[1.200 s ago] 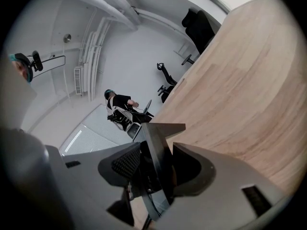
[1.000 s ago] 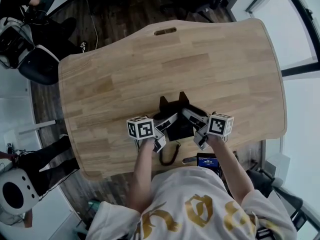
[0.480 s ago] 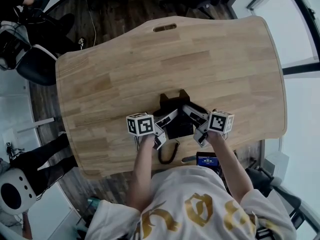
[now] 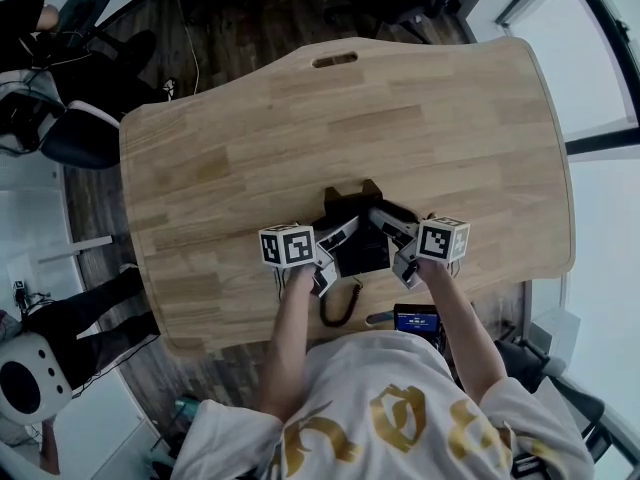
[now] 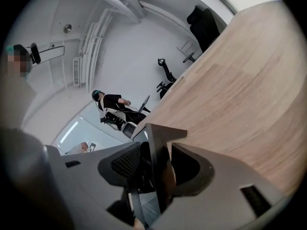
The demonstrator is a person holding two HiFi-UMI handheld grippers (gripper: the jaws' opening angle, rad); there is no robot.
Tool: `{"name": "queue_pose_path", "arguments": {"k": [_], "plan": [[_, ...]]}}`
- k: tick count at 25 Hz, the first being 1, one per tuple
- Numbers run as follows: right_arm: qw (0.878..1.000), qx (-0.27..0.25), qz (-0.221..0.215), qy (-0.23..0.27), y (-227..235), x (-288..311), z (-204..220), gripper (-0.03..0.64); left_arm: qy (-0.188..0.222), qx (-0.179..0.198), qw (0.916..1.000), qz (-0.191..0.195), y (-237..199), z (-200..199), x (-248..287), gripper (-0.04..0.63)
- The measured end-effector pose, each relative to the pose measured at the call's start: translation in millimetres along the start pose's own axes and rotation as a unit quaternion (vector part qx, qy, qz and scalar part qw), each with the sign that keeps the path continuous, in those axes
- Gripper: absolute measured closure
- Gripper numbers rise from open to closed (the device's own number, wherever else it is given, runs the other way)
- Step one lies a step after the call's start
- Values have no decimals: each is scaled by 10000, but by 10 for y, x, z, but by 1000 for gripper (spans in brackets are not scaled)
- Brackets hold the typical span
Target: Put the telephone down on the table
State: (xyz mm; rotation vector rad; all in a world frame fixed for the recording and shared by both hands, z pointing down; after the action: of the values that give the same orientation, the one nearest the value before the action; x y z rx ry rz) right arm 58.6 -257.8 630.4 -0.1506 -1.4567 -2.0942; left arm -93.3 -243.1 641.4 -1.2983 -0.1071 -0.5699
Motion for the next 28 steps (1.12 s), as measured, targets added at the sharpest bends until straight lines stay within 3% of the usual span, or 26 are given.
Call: {"name": "queue_pose_path", "arguments": {"k": [7, 10, 15, 20, 23, 25, 28], "plan": [[9987, -183, 432, 186, -84, -151, 44, 428, 316, 336, 9963, -730, 85, 47, -84, 325], [9975, -173, 496, 480, -150, -254, 36, 428, 453, 263, 9947, -884, 58, 91, -145, 307], [9939, -688, 705, 491, -263, -326, 25, 428, 817, 318, 9910, -1011, 115, 66, -282, 304], [9863, -1162, 1031, 560, -331, -416, 79, 460, 1153, 837, 9767, -1603, 197, 61, -533, 305], [9820, -1345, 1148, 662, -407, -491, 96, 502, 1306, 1024, 9714, -1698, 292, 60, -686, 305], [9808, -1407, 1128, 745, -464, -541, 98, 546, 1387, 1089, 9702, -1662, 367, 66, -745, 331], [9813, -1422, 1003, 826, -579, -601, 144, 581, 1434, 1143, 9705, -1562, 471, 130, -796, 446]]}}
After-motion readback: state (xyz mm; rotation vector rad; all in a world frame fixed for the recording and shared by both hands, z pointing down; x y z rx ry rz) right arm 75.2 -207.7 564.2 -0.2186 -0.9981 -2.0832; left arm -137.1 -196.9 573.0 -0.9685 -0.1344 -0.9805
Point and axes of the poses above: the fingertips, and each gripper's own axes: x forward along the fingers, y to its right, z out of its underside, the point moved 6 cm from there along -x, backward along the fingers, and after that the axes turned 4 degrees about -y, right-handed, at the moved point
